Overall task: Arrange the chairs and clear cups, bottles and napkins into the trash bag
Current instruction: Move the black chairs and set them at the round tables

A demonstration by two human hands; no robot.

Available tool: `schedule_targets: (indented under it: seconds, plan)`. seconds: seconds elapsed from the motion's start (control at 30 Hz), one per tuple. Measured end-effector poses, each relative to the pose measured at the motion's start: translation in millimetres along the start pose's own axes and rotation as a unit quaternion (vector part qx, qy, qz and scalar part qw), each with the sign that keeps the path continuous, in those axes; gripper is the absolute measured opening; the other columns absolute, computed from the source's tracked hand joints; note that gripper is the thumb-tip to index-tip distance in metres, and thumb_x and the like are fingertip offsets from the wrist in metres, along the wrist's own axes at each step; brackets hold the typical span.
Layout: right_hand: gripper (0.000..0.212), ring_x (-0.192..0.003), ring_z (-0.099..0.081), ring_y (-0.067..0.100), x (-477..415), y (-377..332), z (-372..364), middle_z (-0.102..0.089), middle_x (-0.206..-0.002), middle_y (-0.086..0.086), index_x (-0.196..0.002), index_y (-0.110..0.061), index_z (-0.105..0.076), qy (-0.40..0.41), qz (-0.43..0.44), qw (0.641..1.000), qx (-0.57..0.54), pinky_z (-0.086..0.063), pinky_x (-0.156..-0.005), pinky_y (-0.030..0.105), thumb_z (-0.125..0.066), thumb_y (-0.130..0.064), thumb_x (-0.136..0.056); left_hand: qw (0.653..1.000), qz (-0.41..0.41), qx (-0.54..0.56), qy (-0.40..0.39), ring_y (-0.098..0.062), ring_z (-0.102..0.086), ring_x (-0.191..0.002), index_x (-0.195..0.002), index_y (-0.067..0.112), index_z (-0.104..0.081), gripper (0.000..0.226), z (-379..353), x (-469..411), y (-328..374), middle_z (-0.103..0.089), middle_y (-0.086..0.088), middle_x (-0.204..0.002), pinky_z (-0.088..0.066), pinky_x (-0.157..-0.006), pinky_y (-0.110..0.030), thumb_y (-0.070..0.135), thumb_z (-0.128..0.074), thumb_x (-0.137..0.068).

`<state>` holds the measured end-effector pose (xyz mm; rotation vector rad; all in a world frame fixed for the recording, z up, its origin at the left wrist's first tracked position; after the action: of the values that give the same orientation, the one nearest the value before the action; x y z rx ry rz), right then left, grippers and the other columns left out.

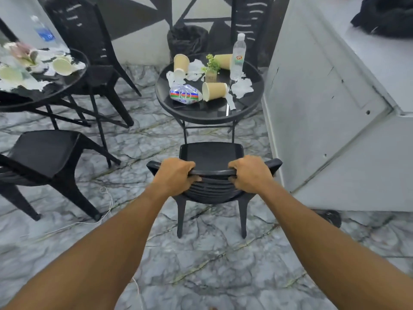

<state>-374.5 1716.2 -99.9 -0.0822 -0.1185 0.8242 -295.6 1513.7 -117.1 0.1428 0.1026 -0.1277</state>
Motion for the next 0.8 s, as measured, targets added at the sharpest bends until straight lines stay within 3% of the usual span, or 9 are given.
schedule_targets:
  seconds: [0.1,0.33,0.47,0.53,0.63,0.73,0.8]
  plan:
    - [0.02,-0.075,-0.06,0.027,10,-2,-6,-0.065,-0.073,0.004,-0.072,-0.024,-0.052,-0.008,-0.001,1.0,0.017,-0.05,-0.066,0.035,-0.064,-0.035,-0.083,1.0,0.022,-0.004,-0.003,-0.02,-0.052,-0.051,-0.068,0.016,-0.055,0.041,-6,10,10,-0.051,0.004,-0.054,-0.039,-0.049,-0.032,0.05,-0.072,-0.085]
    - [0.027,-0.066,-0.058,0.025,20,-6,-13,-0.052,-0.059,-0.004,-0.061,-0.022,-0.043,0.008,-0.043,0.999,0.003,-0.051,-0.061,0.034,-0.064,-0.029,-0.076,0.998,0.054,0.0,-0.038,-0.017,-0.048,-0.059,-0.072,0.02,-0.051,0.039,0,15,20,-0.048,0.009,-0.059,-0.035,-0.056,-0.032,0.051,-0.066,-0.089]
    - [0.011,-0.067,-0.058,0.022,33,-1,-14,-0.058,-0.063,-0.004,-0.069,-0.021,-0.054,-0.038,-0.062,0.997,0.002,-0.053,-0.062,0.034,-0.063,-0.029,-0.07,0.996,0.05,0.0,-0.079,-0.017,-0.048,-0.064,-0.077,0.023,-0.047,0.035,0,18,36,-0.043,0.011,-0.063,-0.035,-0.06,-0.033,0.051,-0.061,-0.092]
    - [0.016,-0.071,-0.06,0.021,38,-2,-10,-0.06,-0.067,-0.005,-0.074,-0.023,-0.056,-0.076,-0.062,0.995,-0.012,-0.053,-0.065,0.035,-0.065,-0.033,-0.066,0.992,0.049,0.02,-0.114,-0.019,-0.054,-0.07,-0.082,0.022,-0.05,0.034,2,20,37,-0.048,0.009,-0.067,-0.037,-0.061,-0.034,0.052,-0.064,-0.089]
    - [0.033,-0.074,-0.062,0.014,37,-6,3,-0.064,-0.073,-0.01,-0.074,-0.031,-0.06,-0.148,-0.078,0.982,-0.093,-0.053,-0.068,0.034,-0.077,-0.052,-0.056,0.98,0.055,0.083,-0.17,-0.021,-0.06,-0.087,-0.105,0.026,-0.058,0.055,9,27,29,-0.06,0.007,-0.088,-0.044,-0.07,-0.035,0.07,-0.066,-0.074]
    - [0.064,-0.097,-0.065,0.012,23,-20,21,-0.07,-0.105,-0.01,-0.108,-0.03,-0.071,-0.182,-0.1,0.95,-0.232,-0.052,-0.088,0.032,-0.079,-0.066,-0.057,0.959,0.12,0.179,-0.183,-0.022,-0.053,-0.119,-0.142,0.034,-0.045,0.096,35,36,5,-0.056,0.002,-0.132,-0.046,-0.097,-0.041,0.083,-0.064,-0.062]
    - [0.075,-0.105,-0.063,0.014,2,-35,37,-0.069,-0.115,-0.004,-0.118,-0.023,-0.069,-0.146,-0.104,0.949,-0.261,-0.051,-0.095,0.035,-0.072,-0.072,-0.062,0.956,0.149,0.197,-0.159,-0.023,-0.052,-0.124,-0.147,0.032,-0.042,0.096,58,36,-17,-0.053,0.0,-0.141,-0.044,-0.099,-0.039,0.08,-0.066,-0.067]
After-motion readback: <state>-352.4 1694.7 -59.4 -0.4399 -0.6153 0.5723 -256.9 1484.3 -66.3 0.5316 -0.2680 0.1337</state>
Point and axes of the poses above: each hand's wrist, its own x-axis away from the middle knuckle, its own z-axis out of the back of the hand, y = z × x, the point moved 4 cm from there along -x, towards the middle knuckle
